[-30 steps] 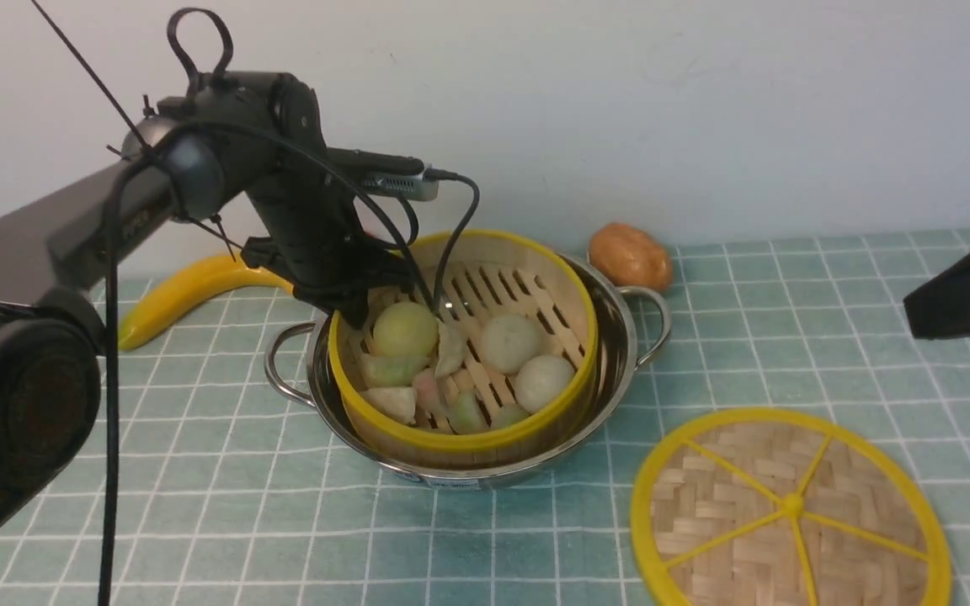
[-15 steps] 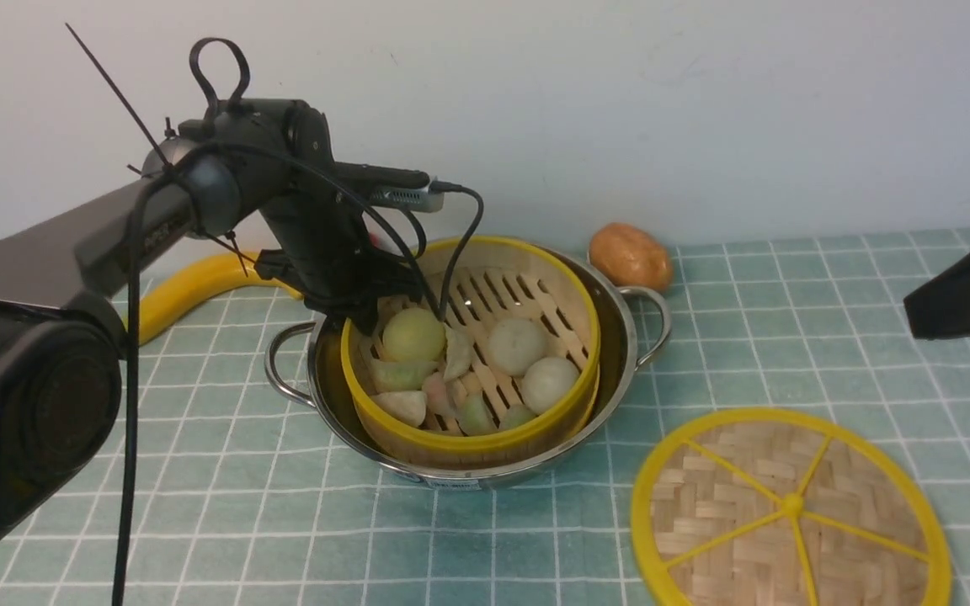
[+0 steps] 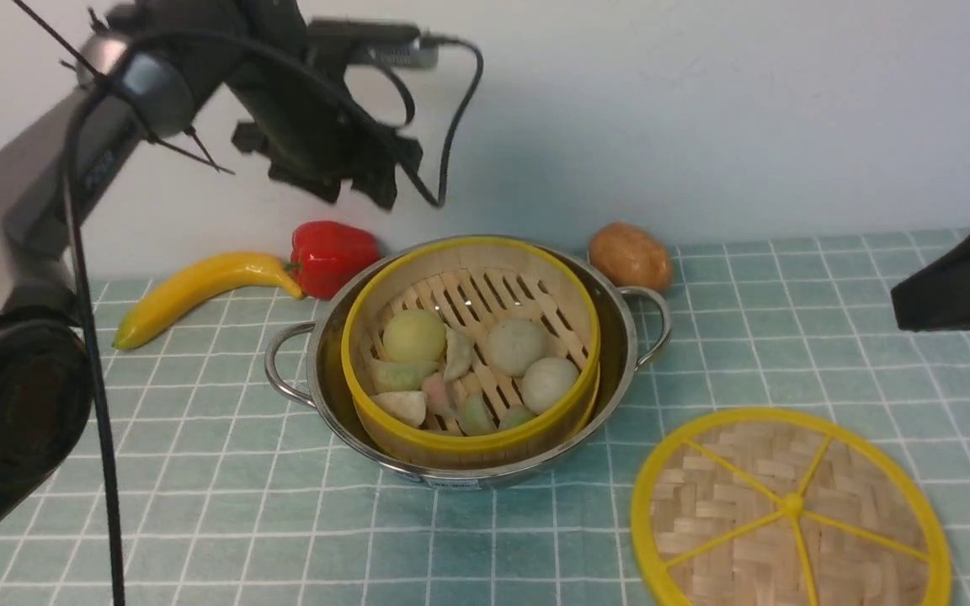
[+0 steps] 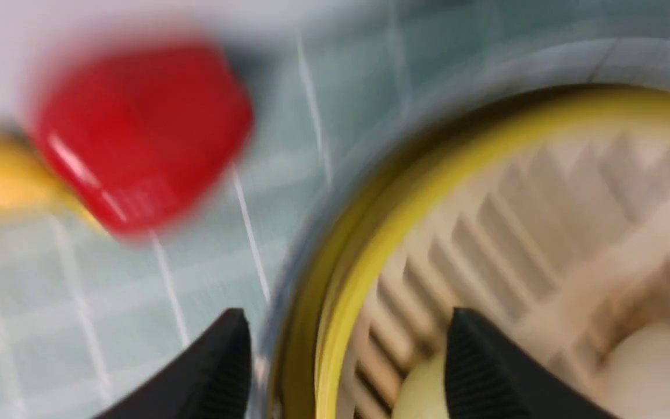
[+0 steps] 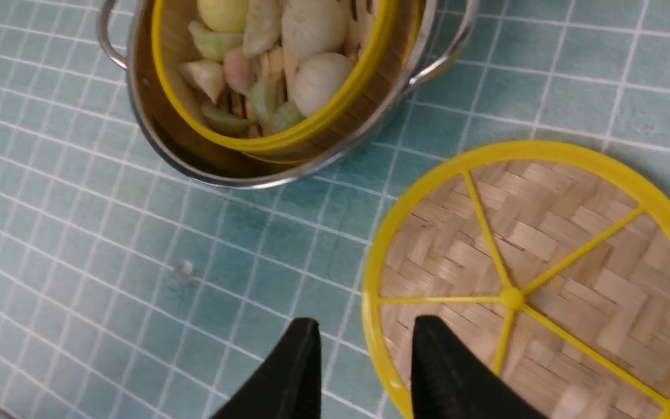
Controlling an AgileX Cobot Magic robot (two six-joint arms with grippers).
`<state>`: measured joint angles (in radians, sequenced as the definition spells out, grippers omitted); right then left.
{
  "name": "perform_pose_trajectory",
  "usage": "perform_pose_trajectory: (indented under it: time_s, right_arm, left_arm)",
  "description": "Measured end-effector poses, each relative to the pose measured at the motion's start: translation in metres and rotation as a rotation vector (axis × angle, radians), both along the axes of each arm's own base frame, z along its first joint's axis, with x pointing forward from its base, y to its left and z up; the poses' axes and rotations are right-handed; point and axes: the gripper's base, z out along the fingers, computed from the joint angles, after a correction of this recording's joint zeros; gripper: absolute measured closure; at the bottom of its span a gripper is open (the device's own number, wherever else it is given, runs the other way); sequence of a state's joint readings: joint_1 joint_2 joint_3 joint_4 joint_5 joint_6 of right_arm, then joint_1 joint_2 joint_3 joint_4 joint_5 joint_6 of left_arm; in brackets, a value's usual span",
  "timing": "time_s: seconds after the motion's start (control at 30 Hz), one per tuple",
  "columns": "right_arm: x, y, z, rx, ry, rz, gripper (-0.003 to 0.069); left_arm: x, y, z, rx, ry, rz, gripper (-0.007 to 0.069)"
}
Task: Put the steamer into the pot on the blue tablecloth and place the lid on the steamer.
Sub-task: 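Place the bamboo steamer basket with dumplings into the steel pot with the left gripper, then move the gripper down to the bamboo steamer lid and grasp its center knob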
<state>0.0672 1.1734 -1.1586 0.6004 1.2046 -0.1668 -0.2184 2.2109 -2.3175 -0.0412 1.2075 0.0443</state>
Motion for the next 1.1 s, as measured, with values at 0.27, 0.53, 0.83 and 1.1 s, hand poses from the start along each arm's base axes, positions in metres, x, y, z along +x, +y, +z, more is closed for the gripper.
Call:
perform_pose_trajectory:
  time_s: [0.27, 0.53, 0.83, 1.1]
  right_arm:
    - [0.014, 0.023, 0.0, 0.101, -0.082, 0.098, 0.0419]
    - [0.039, 0.072, -0.063, -0.219, 0.079, 0.187, 0.0419]
    - [0.059, 0.072, -0.1, -0.488, 0.153, 0.025, 0.0419]
    - [0.068, 0.077, -0.126, -0.524, 0.242, 0.033, 0.0419]
  left_arm:
    - [-0.086, 0.019, 0.161, -0.069, -0.384, -0.016, 0.0237]
    - [-0.261, 0.058, 0.289, -0.117, -0.781, -0.034, 0.057]
    - [-0.368, 0.091, 0.243, 0.06, -0.732, -0.039, 0.0648]
    - [-0.421, 0.101, 0.126, 0.01, -0.885, -0.028, 0.0648]
